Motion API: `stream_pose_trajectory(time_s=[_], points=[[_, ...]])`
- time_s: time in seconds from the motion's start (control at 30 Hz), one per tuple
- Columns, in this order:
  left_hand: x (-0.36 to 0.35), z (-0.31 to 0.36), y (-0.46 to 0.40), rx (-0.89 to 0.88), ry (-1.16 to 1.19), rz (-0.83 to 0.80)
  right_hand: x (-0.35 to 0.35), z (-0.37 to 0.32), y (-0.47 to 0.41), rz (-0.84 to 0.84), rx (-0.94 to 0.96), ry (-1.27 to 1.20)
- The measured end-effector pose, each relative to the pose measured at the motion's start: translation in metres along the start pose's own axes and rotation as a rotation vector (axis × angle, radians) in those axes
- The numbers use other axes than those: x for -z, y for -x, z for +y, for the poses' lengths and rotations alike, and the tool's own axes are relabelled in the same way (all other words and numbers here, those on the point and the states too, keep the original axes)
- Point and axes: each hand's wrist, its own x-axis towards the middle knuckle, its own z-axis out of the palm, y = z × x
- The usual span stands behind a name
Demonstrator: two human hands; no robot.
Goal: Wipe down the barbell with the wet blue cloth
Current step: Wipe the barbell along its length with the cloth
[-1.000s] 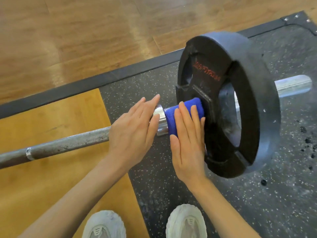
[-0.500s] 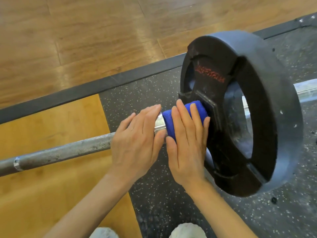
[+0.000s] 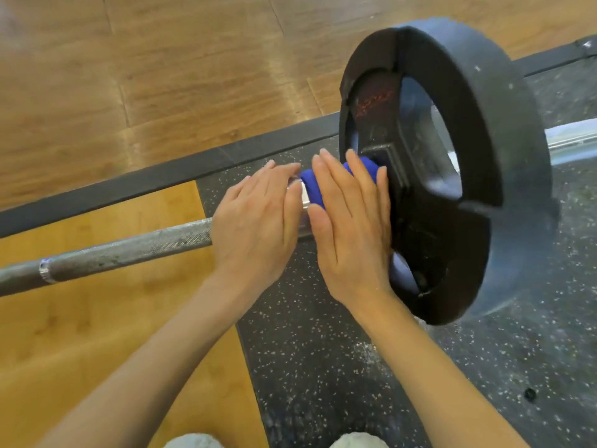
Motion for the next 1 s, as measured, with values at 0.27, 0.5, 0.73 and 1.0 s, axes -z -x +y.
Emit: stream_pose_trajectory(time_s=[0.27,0.5,0.73,1.0], points=[[0.001,-0.022,0.015,-0.139,-0.127,-0.054,-0.016,0.009,0.013,0.004,0.048,0.017],[-0.005,-0.026,-0.003,-0.041,-0.057,-0.055,-0.026,0.009,-0.031,0.033,0.067,0.004],[-0.006,-0.028,-0.022,0.000,-0.040,-0.028,-0.038,0.016,-0.052,0.111,0.096,0.005],[-0.007,-0.034,-0.047,0.029,-0.042,-0.016,-0.057,0.015,-0.062,0.144,0.080,-0.017]])
